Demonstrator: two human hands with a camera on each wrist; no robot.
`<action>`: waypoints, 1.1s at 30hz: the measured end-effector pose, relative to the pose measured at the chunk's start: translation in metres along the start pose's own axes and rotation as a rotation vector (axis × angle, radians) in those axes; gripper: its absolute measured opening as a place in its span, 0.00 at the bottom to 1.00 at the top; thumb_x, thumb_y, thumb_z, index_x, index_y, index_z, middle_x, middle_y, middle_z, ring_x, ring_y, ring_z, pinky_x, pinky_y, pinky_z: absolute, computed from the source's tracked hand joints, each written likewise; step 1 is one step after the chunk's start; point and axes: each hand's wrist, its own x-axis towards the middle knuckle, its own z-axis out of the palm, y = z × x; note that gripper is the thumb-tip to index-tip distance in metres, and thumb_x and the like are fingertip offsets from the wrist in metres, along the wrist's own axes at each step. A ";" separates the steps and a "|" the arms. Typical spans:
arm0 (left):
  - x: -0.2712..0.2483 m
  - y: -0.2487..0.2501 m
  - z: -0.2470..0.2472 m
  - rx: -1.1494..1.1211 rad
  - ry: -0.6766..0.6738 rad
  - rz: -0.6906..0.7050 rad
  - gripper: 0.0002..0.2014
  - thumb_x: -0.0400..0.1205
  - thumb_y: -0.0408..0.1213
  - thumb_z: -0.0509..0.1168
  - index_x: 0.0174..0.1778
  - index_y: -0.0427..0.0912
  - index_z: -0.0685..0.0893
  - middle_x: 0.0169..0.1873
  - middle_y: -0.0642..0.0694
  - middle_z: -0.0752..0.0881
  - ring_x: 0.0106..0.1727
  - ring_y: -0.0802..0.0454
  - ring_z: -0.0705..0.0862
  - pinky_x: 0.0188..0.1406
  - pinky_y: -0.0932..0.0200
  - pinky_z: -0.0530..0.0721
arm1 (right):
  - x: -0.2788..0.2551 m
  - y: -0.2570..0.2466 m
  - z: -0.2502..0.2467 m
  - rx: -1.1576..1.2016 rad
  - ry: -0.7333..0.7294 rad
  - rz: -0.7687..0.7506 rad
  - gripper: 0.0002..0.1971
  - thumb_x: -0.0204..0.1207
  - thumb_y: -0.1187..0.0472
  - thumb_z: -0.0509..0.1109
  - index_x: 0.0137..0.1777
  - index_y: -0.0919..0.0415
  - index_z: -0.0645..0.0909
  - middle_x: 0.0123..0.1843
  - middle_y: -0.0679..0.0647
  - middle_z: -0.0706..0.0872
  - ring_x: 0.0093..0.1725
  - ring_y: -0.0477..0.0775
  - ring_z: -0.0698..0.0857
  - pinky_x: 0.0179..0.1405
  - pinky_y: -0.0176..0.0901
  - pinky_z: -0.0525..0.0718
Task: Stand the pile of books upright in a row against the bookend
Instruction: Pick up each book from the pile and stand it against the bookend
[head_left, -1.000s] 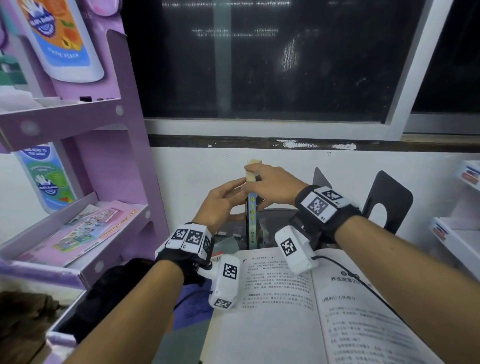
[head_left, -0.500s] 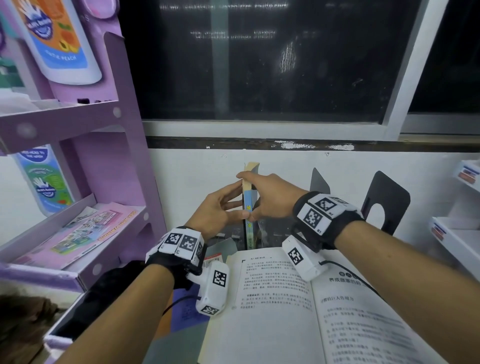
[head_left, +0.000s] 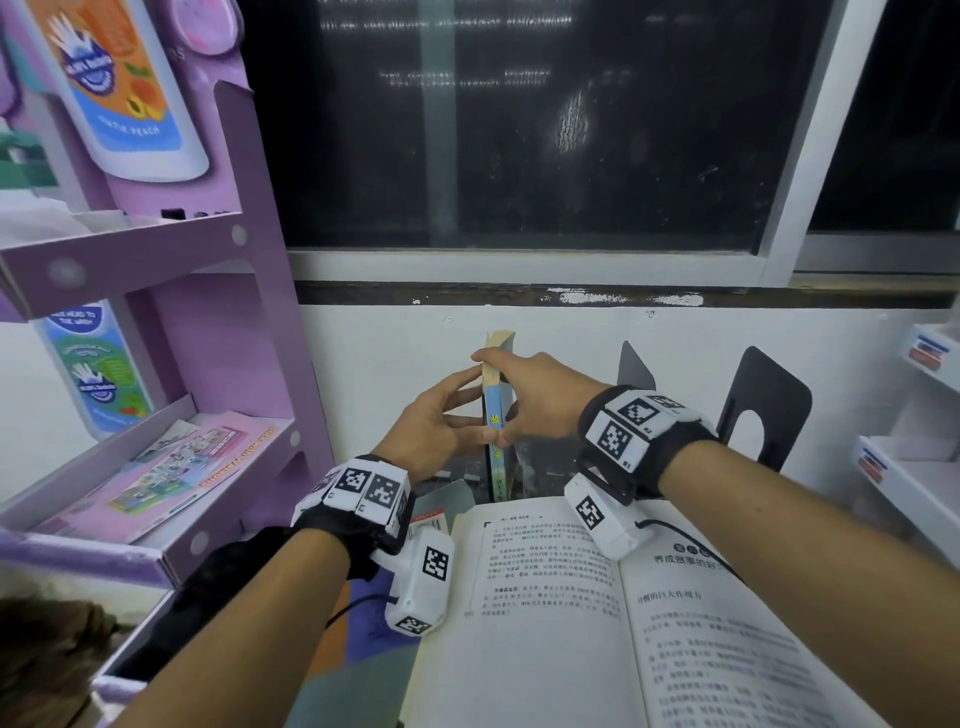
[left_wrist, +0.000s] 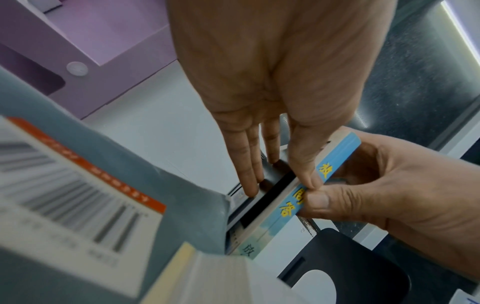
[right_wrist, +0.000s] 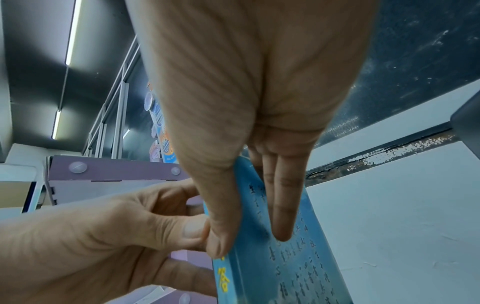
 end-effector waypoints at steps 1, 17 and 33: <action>-0.002 0.001 0.000 0.020 0.000 -0.015 0.37 0.75 0.25 0.73 0.77 0.54 0.70 0.69 0.47 0.81 0.53 0.46 0.90 0.59 0.40 0.86 | -0.002 -0.001 -0.001 -0.016 -0.014 0.005 0.55 0.63 0.58 0.84 0.83 0.47 0.51 0.70 0.66 0.76 0.59 0.64 0.83 0.60 0.56 0.82; -0.039 0.039 0.015 0.181 -0.035 -0.271 0.33 0.82 0.40 0.68 0.81 0.45 0.60 0.70 0.45 0.78 0.61 0.51 0.81 0.50 0.59 0.82 | -0.080 0.000 -0.038 -0.080 -0.131 0.146 0.43 0.77 0.43 0.70 0.85 0.54 0.51 0.77 0.53 0.74 0.73 0.57 0.75 0.69 0.48 0.73; -0.094 0.057 0.045 0.497 -0.282 -0.363 0.21 0.88 0.38 0.58 0.77 0.43 0.66 0.73 0.53 0.70 0.64 0.58 0.69 0.55 0.73 0.69 | -0.174 0.048 -0.047 -0.083 -0.197 0.361 0.33 0.76 0.36 0.65 0.79 0.46 0.65 0.78 0.47 0.72 0.75 0.54 0.72 0.75 0.49 0.67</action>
